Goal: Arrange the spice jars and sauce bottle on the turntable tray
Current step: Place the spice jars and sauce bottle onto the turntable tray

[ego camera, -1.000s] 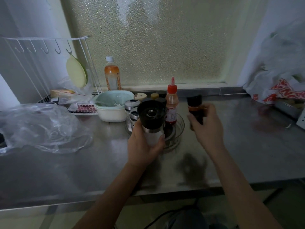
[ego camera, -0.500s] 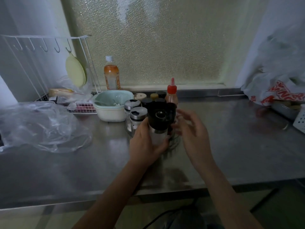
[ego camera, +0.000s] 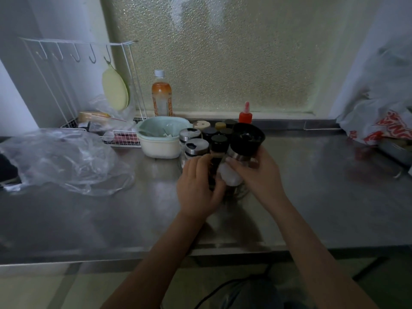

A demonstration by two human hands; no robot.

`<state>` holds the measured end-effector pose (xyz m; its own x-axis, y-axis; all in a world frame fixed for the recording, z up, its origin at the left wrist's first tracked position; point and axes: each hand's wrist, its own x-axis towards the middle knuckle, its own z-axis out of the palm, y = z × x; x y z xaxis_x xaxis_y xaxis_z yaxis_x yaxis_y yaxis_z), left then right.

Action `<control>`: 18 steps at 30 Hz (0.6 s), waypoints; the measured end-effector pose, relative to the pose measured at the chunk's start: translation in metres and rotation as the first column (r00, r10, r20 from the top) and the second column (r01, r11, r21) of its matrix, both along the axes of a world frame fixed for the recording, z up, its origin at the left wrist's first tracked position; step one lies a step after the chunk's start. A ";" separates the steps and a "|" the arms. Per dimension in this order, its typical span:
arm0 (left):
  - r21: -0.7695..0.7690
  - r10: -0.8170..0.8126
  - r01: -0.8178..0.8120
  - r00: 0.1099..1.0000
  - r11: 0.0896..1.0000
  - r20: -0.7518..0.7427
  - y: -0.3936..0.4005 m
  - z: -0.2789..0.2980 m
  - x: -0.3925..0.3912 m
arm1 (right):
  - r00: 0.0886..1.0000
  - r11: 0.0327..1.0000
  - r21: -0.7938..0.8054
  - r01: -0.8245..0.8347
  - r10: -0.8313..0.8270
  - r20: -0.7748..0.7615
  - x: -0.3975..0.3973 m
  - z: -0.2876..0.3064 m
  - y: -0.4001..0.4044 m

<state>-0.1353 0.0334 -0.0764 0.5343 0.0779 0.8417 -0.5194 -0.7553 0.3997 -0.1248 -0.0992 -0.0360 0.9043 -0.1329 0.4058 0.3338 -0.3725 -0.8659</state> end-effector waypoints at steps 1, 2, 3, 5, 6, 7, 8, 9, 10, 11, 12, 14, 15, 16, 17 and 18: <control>-0.009 0.028 -0.029 0.999 1.000 -0.036 0.002 -0.002 0.002 | 1.000 1.000 -0.025 -0.013 0.013 0.003 0.002 0.001 0.001; 0.010 0.056 -0.055 0.996 0.998 -0.074 0.003 -0.003 0.004 | 1.000 0.998 -0.056 -0.025 0.025 0.009 0.003 0.001 0.003; 0.040 0.070 -0.066 0.992 0.997 -0.103 0.004 -0.005 0.006 | 0.999 0.996 -0.085 -0.031 0.032 0.017 0.004 0.001 0.005; 0.074 0.063 -0.054 0.990 0.996 -0.130 0.004 -0.007 0.008 | 0.999 0.993 -0.112 -0.022 0.025 0.028 0.004 0.000 0.011; 0.079 0.054 -0.044 0.990 0.996 -0.130 0.003 -0.007 0.008 | 0.999 0.994 -0.105 -0.017 0.021 0.037 0.004 -0.001 0.013; 0.077 0.043 -0.033 0.991 0.996 -0.125 0.002 -0.007 0.009 | 0.998 0.995 -0.096 -0.013 0.018 0.053 0.004 -0.003 0.016; 0.068 0.024 -0.015 0.992 0.998 -0.122 0.001 -0.008 0.009 | 0.997 0.996 -0.090 -0.010 0.016 0.069 0.003 -0.005 0.018; 0.060 0.004 0.003 0.994 0.998 -0.112 0.001 -0.008 0.009 | 0.997 0.996 -0.087 -0.007 0.015 0.081 0.001 -0.006 0.020; 0.059 -0.007 0.013 0.996 0.998 -0.092 0.001 -0.008 0.009 | 0.996 0.996 -0.087 -0.011 0.018 0.086 0.000 -0.007 0.021; 0.063 -0.011 0.015 0.998 0.998 -0.066 0.002 -0.008 0.009 | 0.996 0.996 -0.093 -0.015 0.023 0.084 -0.001 -0.007 0.023; 0.071 -0.008 0.011 0.999 0.997 -0.042 0.003 -0.008 0.008 | 0.997 0.994 -0.111 -0.018 0.026 0.077 0.000 -0.008 0.024; 0.084 0.011 -0.009 1.000 0.996 -0.020 0.004 -0.007 0.008 | 0.998 0.984 -0.175 -0.016 0.026 0.055 0.002 -0.009 0.023; 0.084 0.021 -0.019 0.999 0.996 -0.024 0.005 -0.007 0.008 | 0.999 0.979 -0.204 -0.023 0.031 0.040 0.002 -0.009 0.022; 0.081 0.026 -0.024 0.999 0.996 -0.031 0.005 -0.007 0.008 | 0.999 0.974 -0.224 -0.038 0.043 0.018 0.002 -0.008 0.020; 0.076 0.024 -0.022 0.999 0.997 -0.034 0.005 -0.007 0.007 | 0.999 0.967 -0.249 -0.051 0.052 -0.005 0.001 -0.007 0.019; 0.072 0.018 -0.015 0.999 0.997 -0.035 0.005 -0.008 0.007 | 0.999 0.958 -0.283 -0.054 0.049 -0.023 0.000 -0.007 0.017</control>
<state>-0.1283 0.0381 -0.0841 0.5630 0.0268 0.8260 -0.4933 -0.7910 0.3619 -0.1245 -0.0818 -0.0432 0.9133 0.0325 0.4061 0.3464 -0.5863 -0.7323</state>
